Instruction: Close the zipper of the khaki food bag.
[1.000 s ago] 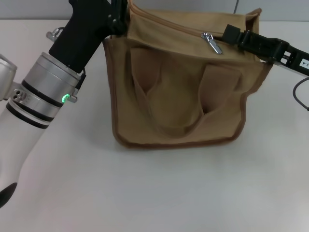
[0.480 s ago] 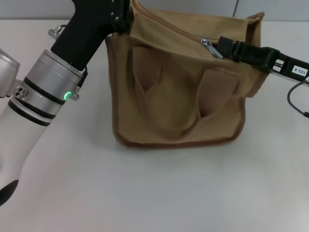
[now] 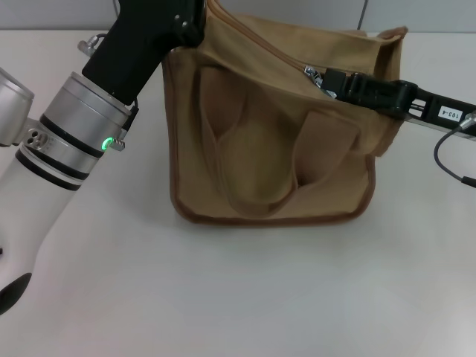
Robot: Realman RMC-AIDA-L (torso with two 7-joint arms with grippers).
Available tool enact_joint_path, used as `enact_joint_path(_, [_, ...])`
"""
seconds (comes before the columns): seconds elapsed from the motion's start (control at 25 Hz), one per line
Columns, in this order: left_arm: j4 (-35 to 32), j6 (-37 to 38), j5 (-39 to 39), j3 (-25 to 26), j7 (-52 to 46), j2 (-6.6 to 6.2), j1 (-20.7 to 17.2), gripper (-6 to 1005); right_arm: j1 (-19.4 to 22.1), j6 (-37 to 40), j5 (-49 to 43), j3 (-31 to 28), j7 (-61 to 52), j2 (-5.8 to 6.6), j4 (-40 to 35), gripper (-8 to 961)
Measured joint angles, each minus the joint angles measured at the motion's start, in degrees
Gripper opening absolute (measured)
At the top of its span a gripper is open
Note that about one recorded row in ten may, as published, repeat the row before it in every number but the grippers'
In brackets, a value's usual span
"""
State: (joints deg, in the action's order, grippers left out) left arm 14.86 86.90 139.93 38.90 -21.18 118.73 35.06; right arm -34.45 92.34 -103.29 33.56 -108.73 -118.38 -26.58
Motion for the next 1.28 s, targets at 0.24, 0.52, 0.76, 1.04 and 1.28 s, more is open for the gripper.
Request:
enact_joint_path(0.24, [0.0, 0.0, -0.01, 0.04, 0.0, 0.01, 0.1, 155, -0.09, -0.26, 0.0, 0.02, -0.05, -0.01, -0.06, 547])
enact_joint_path(0.52, [0.0, 0.02, -0.02, 0.03, 0.0, 0.01, 0.11, 159, -0.22, -0.78, 0.0, 0.73, 0.2, 0.03, -0.46, 340])
enact_joint_path(0.76, [0.0, 0.02, -0.23, 0.03, 0.0, 0.0, 0.09, 162, -0.35, -1.58, 0.0, 1.81, 0.44, 0.14, -0.76, 120])
enact_joint_path(1.04, [0.0, 0.02, -0.24, 0.6, 0.0, 0.01, 0.08, 166, 0.04, -1.69, 0.03, 1.7, 0.43, 0.6, -0.75, 1])
enact_joint_path(1.28, [-0.01, 0.01, -0.05, 2.1, 0.0, -0.04, -0.42, 169, 1.04, -1.72, 0.03, 1.36, 0.26, 1.35, -0.72, 1])
